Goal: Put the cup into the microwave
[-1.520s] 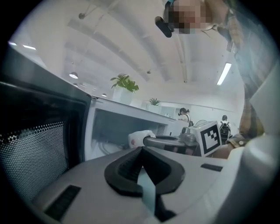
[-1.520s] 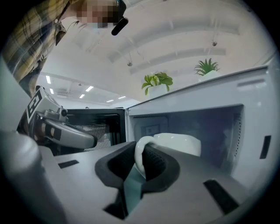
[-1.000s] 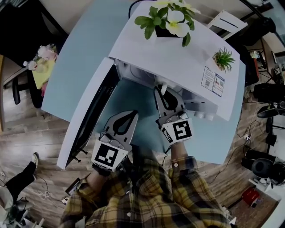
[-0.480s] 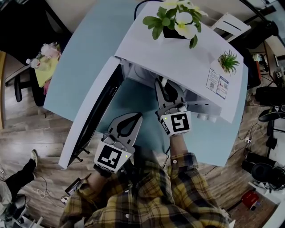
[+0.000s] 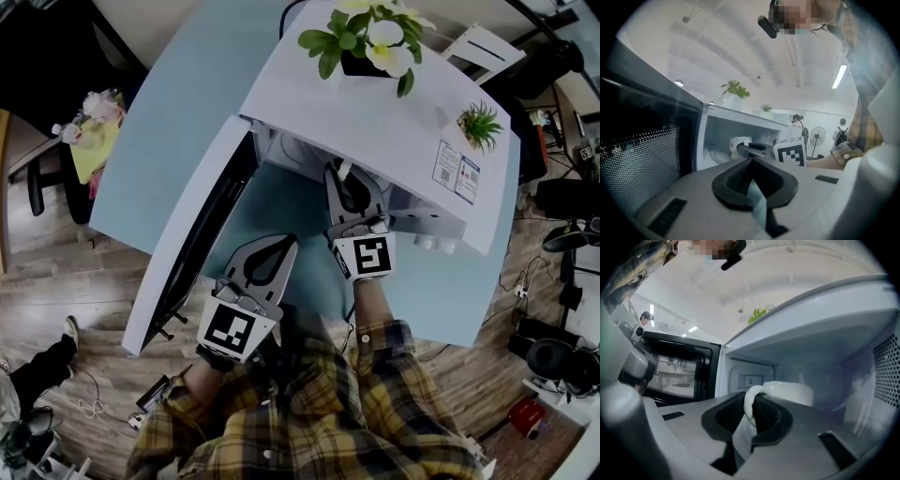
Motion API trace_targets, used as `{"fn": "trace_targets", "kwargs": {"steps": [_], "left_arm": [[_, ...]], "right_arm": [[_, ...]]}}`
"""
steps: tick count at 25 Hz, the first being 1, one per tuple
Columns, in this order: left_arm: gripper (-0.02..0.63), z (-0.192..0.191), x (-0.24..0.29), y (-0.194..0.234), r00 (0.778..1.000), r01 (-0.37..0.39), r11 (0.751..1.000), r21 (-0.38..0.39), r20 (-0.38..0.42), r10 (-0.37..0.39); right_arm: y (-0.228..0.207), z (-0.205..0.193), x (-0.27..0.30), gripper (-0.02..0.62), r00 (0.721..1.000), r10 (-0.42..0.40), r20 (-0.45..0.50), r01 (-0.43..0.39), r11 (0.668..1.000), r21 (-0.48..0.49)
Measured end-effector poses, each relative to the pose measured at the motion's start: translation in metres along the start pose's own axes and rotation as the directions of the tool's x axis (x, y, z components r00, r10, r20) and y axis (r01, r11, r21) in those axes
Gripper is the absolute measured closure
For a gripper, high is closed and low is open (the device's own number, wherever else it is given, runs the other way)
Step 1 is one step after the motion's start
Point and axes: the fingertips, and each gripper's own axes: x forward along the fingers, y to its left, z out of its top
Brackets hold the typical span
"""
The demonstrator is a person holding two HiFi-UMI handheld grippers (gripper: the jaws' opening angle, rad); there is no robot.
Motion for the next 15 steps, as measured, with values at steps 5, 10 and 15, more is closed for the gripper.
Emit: {"fn": "trace_targets", "kwargs": {"steps": [5, 10, 15], "left_arm": [[0.614, 0.001, 0.001, -0.001, 1.0, 0.003, 1.0, 0.008, 0.007, -0.003], [0.614, -0.002, 0.001, -0.004, 1.0, 0.008, 1.0, 0.018, 0.001, -0.008], [0.614, -0.005, 0.0, -0.007, 1.0, 0.013, 1.0, 0.015, -0.003, -0.013]], "right_arm": [[-0.003, -0.008, -0.004, 0.548, 0.999, -0.017, -0.028, 0.017, 1.0, 0.012], [-0.004, -0.02, -0.006, 0.548, 0.997, -0.028, -0.073, 0.03, 0.999, 0.027], [0.001, -0.031, -0.005, 0.548, 0.993, -0.016, -0.113, 0.019, 1.0, 0.025]]}}
